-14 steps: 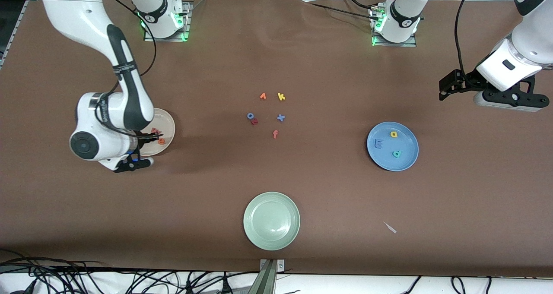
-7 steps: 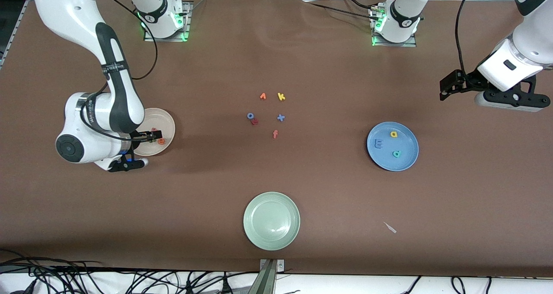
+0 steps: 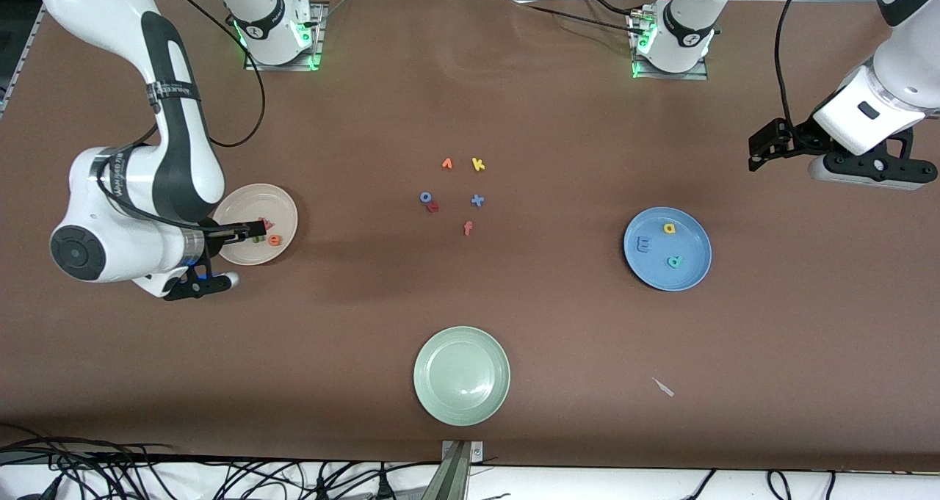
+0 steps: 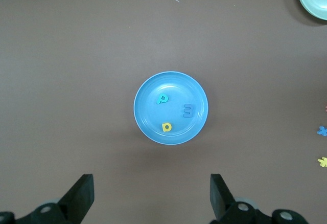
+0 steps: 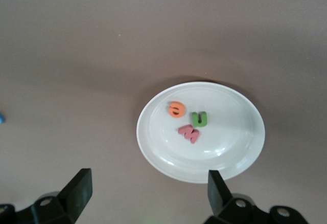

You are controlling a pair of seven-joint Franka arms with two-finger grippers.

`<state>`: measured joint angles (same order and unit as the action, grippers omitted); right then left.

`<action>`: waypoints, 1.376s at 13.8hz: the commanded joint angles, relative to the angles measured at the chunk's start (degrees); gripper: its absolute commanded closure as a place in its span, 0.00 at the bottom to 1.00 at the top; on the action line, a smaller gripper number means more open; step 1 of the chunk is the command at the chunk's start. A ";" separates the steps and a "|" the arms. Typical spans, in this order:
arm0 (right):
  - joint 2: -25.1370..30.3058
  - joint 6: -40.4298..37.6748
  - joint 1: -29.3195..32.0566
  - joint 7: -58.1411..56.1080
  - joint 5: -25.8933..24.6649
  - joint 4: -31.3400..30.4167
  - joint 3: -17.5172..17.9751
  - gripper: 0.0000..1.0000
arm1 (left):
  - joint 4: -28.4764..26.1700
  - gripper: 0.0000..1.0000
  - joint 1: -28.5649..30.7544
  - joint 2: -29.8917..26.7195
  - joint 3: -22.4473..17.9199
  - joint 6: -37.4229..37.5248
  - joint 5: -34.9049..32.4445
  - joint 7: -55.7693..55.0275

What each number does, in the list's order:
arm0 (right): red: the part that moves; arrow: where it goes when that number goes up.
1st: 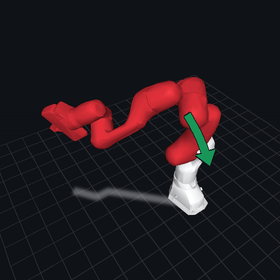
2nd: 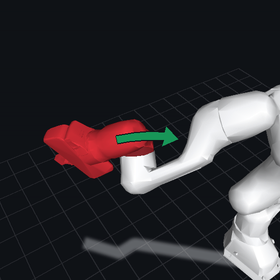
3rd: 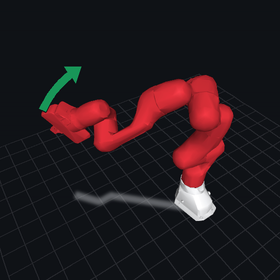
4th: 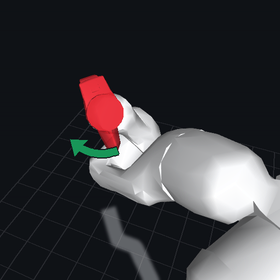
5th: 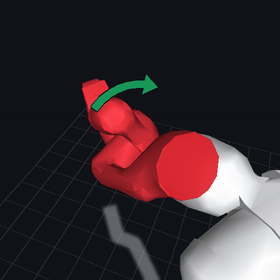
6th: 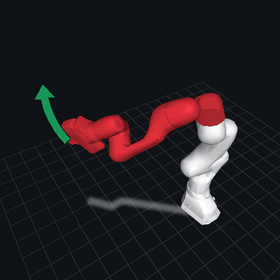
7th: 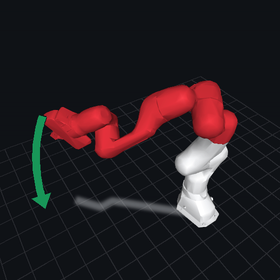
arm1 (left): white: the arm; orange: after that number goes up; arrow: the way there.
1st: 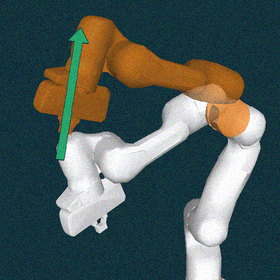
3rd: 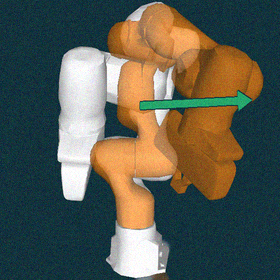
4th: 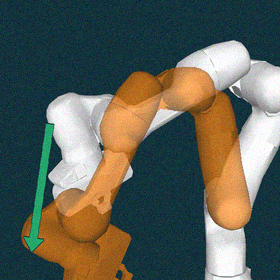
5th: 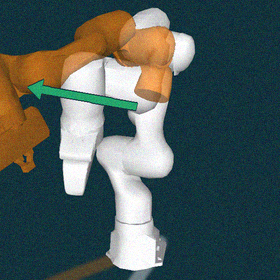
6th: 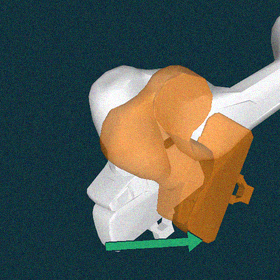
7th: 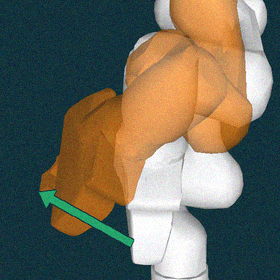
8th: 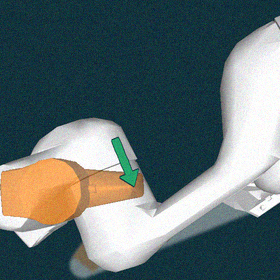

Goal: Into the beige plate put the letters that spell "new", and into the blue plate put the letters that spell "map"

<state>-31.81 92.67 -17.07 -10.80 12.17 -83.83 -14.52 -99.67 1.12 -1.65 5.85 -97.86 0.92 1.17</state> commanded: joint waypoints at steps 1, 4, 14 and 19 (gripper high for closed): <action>0.69 -2.94 -0.68 0.16 0.66 2.53 -0.85 0.00 | 1.41 0.00 0.20 0.16 0.30 1.18 -0.66 -0.29; 5.51 -2.85 -0.34 2.62 -0.39 0.95 0.28 0.00 | 1.58 0.00 0.20 0.42 0.21 1.18 -0.75 -0.29; 24.86 -4.85 3.44 2.98 -13.57 -6.79 6.26 0.00 | 1.67 0.00 0.28 0.51 0.21 1.62 -0.92 0.15; 26.62 -6.54 3.71 3.24 -14.55 -4.59 3.89 0.00 | 1.67 0.00 0.28 0.86 0.12 1.79 -0.92 -0.29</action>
<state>-6.01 86.71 -13.74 -8.66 -1.67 -88.38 -10.44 -99.31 1.25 -1.54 5.86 -97.26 0.92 1.13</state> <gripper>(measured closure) 0.000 0.000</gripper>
